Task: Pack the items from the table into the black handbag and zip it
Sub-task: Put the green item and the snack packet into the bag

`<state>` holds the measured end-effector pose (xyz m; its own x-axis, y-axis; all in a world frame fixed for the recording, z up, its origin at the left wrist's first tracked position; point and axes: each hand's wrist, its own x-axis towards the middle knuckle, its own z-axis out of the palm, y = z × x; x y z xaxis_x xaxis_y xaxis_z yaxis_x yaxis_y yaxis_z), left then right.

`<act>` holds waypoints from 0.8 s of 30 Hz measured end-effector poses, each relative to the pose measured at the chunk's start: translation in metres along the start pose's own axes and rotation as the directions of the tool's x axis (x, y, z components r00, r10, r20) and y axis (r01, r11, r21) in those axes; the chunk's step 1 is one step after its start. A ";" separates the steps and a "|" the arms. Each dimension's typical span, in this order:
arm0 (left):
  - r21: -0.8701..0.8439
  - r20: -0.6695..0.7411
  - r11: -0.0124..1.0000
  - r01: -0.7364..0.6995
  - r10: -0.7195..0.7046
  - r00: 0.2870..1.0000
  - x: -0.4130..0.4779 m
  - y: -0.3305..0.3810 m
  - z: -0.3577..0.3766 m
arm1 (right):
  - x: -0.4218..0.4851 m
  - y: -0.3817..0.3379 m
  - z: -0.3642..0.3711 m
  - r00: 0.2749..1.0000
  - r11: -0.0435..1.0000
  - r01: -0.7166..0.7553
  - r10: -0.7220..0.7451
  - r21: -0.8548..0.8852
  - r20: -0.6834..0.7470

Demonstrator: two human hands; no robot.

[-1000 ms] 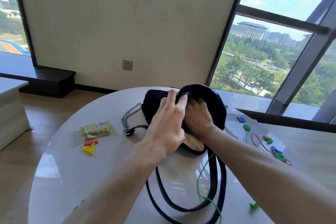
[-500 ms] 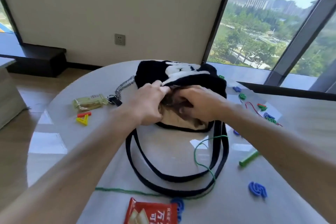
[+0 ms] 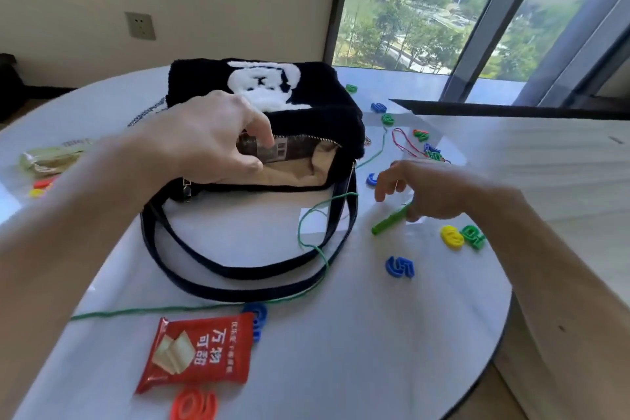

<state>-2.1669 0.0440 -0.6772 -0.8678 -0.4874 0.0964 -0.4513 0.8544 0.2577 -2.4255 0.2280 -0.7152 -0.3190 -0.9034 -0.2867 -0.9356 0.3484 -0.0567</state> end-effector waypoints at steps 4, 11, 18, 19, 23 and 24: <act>0.018 0.036 0.999 0.035 -0.035 0.999 -0.002 -0.009 -0.001 | 0.004 0.001 0.011 1.000 0.999 0.011 -0.011 -0.032 -0.016; 0.079 -0.043 0.993 0.089 -0.086 0.995 0.002 -0.037 0.005 | -0.009 -0.006 -0.028 0.850 0.954 0.221 -0.085 0.204 -0.520; 0.172 -0.155 0.956 0.236 -0.211 0.965 0.011 -0.048 0.022 | 0.002 -0.078 -0.028 0.619 0.656 0.581 0.029 0.482 -0.784; 0.157 -0.211 0.958 0.239 -0.204 0.956 0.012 -0.046 0.024 | 0.005 -0.084 -0.022 0.609 0.659 0.580 0.040 0.479 -0.792; 0.082 -0.407 0.978 0.193 -0.144 0.902 0.010 -0.043 0.023 | 0.026 -0.107 -0.002 0.595 0.674 0.577 0.040 0.461 -0.802; 0.065 -0.419 0.981 0.180 -0.137 0.898 0.010 -0.043 0.022 | 0.032 -0.113 0.002 0.586 0.706 0.564 0.022 0.428 -0.810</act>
<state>-2.1608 0.0061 -0.7080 -0.6300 -0.6300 0.4542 -0.6129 0.7624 0.2074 -2.3301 0.1606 -0.7198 -0.3298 -0.7246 0.6051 -0.7761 -0.1568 -0.6108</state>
